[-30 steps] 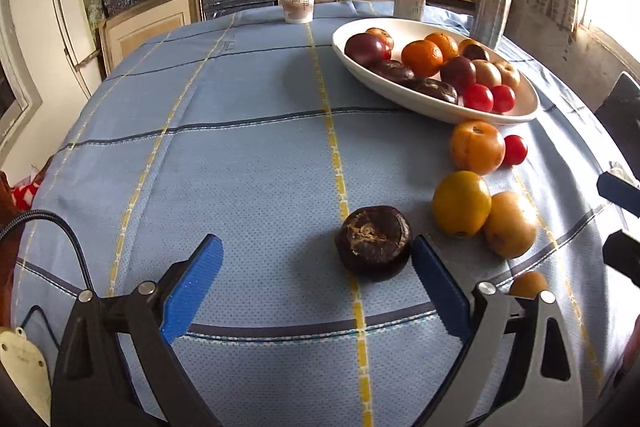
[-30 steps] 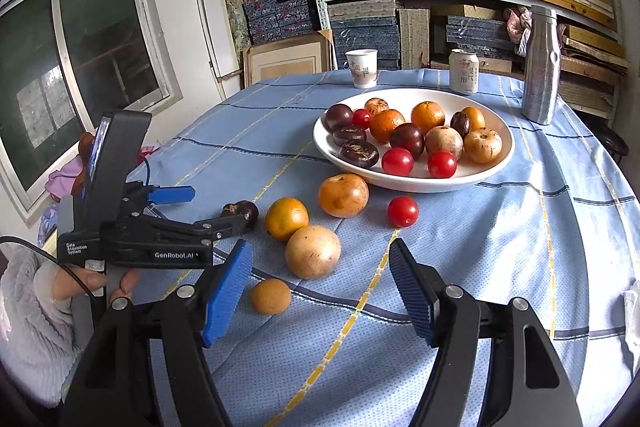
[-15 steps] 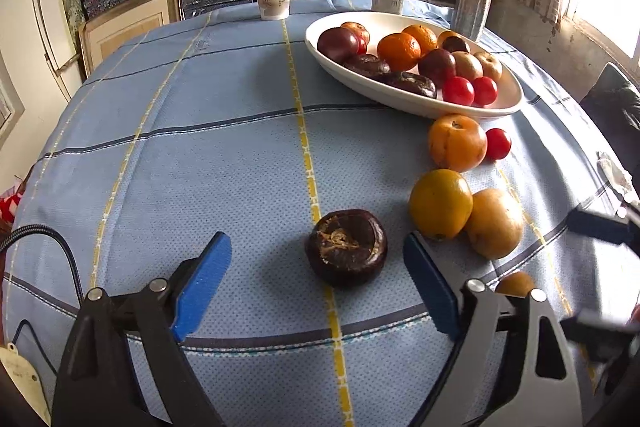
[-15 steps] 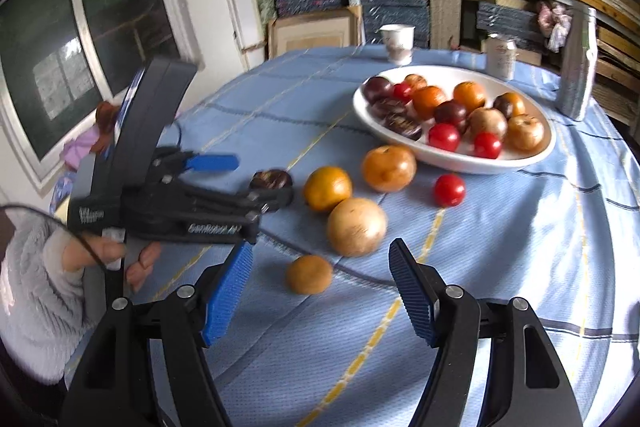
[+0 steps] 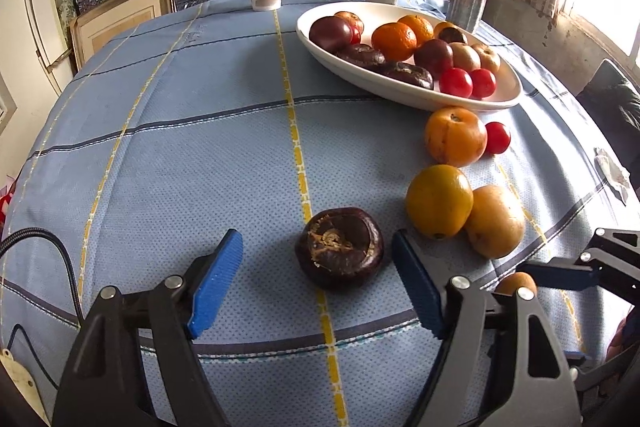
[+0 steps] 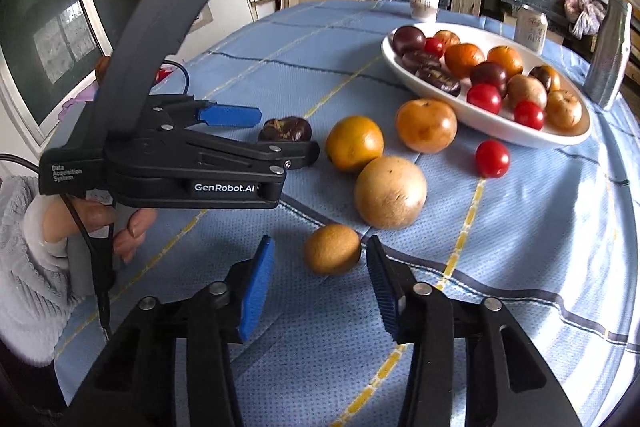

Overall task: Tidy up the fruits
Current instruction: 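Grasp the dark brown fruit with the left gripper while the right grasps a small tan fruit, then lower the brown fruit onto the plate with the left gripper while the right releases the tan fruit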

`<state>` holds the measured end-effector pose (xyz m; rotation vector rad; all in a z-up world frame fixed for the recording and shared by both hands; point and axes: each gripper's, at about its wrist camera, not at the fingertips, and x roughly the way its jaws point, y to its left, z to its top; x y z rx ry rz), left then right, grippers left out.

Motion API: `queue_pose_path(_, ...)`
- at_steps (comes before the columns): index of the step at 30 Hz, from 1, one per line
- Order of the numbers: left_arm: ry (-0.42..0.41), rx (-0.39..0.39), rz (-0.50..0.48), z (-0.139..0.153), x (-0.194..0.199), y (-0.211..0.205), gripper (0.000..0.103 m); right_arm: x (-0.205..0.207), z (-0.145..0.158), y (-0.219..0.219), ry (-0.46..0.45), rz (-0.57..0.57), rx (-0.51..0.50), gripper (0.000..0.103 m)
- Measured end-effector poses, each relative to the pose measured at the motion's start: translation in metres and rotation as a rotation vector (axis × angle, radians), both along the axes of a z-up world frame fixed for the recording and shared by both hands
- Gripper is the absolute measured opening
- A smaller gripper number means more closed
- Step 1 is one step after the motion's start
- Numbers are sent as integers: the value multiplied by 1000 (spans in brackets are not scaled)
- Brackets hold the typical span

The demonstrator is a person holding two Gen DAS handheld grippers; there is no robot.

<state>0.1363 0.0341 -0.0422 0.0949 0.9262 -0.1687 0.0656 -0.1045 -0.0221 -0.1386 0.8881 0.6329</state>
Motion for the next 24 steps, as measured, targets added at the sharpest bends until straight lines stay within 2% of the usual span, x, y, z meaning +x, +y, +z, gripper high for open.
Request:
queue_pose_path(4, 1, -1, 0, 0, 0, 0, 74, 4, -2, -3, 30, -7, 30, 43)
queue_pose_path(8, -3, -4, -2, 1, 0, 0, 65, 7, -2, -4, 45, -11, 52, 40)
queue_pose_path(10, -5, -5, -3, 1, -1, 0, 61, 8, -2, -5, 55, -13, 61, 33)
queue_pose_path(12, -8, -9, -9, 2, -1, -1, 53, 11, -3, -7, 66, -21, 69, 29)
queue_pose_path(15, -13, -9, -18, 3, -2, -2, 42, 12, -3, -8, 71, -22, 79, 29)
queue_pose_path(24, -55, -18, -3, 10, -10, 0, 40, 8, 3, -14, 42, -28, 108, 29)
